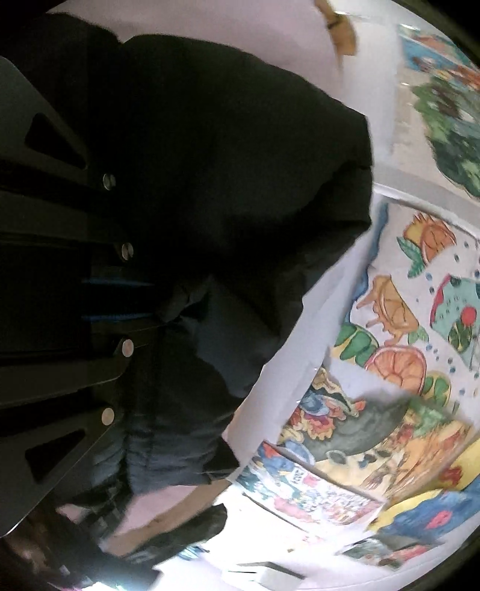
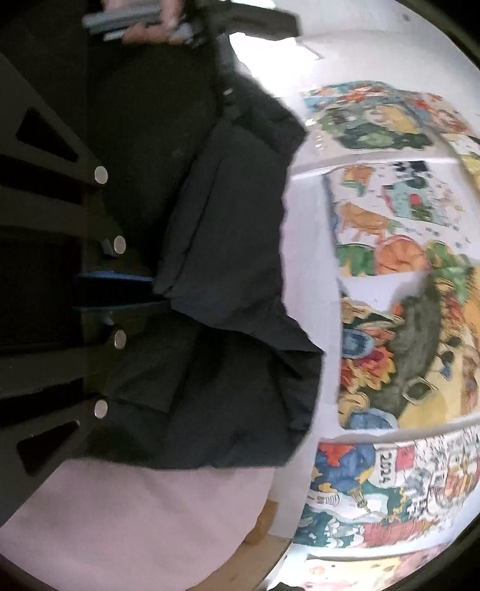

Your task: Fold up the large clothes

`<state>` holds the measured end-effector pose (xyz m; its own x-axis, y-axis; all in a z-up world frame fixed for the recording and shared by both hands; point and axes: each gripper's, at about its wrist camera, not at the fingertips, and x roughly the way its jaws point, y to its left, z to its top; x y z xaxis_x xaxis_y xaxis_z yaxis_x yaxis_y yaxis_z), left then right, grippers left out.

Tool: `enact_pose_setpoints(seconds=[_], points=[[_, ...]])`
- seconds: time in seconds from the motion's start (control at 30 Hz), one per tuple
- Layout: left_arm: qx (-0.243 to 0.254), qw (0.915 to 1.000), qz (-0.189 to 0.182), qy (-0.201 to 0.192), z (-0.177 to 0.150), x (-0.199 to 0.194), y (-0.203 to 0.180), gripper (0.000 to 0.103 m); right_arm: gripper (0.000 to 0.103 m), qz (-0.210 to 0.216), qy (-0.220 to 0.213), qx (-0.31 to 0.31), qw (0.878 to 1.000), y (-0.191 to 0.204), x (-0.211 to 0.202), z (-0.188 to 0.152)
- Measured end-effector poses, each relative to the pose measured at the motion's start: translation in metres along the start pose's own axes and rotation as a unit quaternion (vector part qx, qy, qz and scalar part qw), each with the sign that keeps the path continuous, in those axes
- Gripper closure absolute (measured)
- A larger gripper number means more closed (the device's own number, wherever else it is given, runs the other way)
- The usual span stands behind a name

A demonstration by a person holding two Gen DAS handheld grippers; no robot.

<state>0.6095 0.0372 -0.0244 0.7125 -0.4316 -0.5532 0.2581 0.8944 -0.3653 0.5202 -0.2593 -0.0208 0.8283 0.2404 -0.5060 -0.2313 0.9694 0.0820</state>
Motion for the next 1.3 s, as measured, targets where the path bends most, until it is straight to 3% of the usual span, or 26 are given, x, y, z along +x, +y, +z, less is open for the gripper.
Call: enact_pose_setpoints(seconds=[0.13,0.27,0.33,0.47,0.5,0.6,0.73,0.8,0.9,1.03,1.13,1.3], points=[[0.020,0.9997,0.009,-0.007,0.001,-0.003,-0.009,0.094,0.086,-0.031,-0.049,-0.038,0.998,0.019,-0.018,0.029],[0.034,0.9991,0.022,-0.008,0.000,-0.002,-0.016,0.094,0.086,-0.019,-0.085,-0.030,0.996,0.042,-0.006,0.053],[0.041,0.9988,0.024,-0.013,-0.001,-0.001,-0.018,0.094,0.086,-0.014,-0.076,-0.033,0.996,0.049,0.009,0.057],[0.045,0.9984,0.031,-0.012,-0.001,-0.002,-0.019,0.089,0.086,-0.020,-0.011,-0.043,0.999,0.050,0.054,0.048],[0.047,0.9983,0.032,-0.013,-0.002,-0.003,-0.021,0.085,0.086,-0.021,0.002,-0.039,0.999,0.046,0.064,0.040],[0.080,0.9936,0.076,-0.023,-0.005,-0.012,-0.031,0.057,0.086,-0.011,0.000,-0.013,1.000,0.034,0.070,0.025],[0.103,0.9876,0.065,-0.100,-0.009,-0.041,-0.045,0.033,0.086,-0.001,-0.008,0.003,1.000,0.027,0.066,0.022],[0.117,0.9836,0.048,-0.128,-0.006,-0.046,-0.055,0.030,0.086,-0.003,-0.015,0.001,1.000,0.028,0.062,0.020],[0.142,0.9838,0.062,-0.091,0.003,-0.023,-0.069,0.030,0.086,-0.009,-0.020,-0.001,1.000,0.028,0.060,0.020],[0.141,0.9792,0.144,-0.026,0.003,0.026,-0.062,0.028,0.086,-0.047,-0.022,-0.029,0.998,0.033,0.060,0.022],[0.110,0.9860,0.122,-0.030,-0.003,0.039,-0.044,0.026,0.086,-0.054,-0.015,-0.053,0.997,0.034,0.068,0.021],[0.111,0.9864,0.115,-0.035,-0.008,0.060,-0.034,0.026,0.086,-0.008,0.015,-0.018,1.000,0.013,0.098,0.018]])
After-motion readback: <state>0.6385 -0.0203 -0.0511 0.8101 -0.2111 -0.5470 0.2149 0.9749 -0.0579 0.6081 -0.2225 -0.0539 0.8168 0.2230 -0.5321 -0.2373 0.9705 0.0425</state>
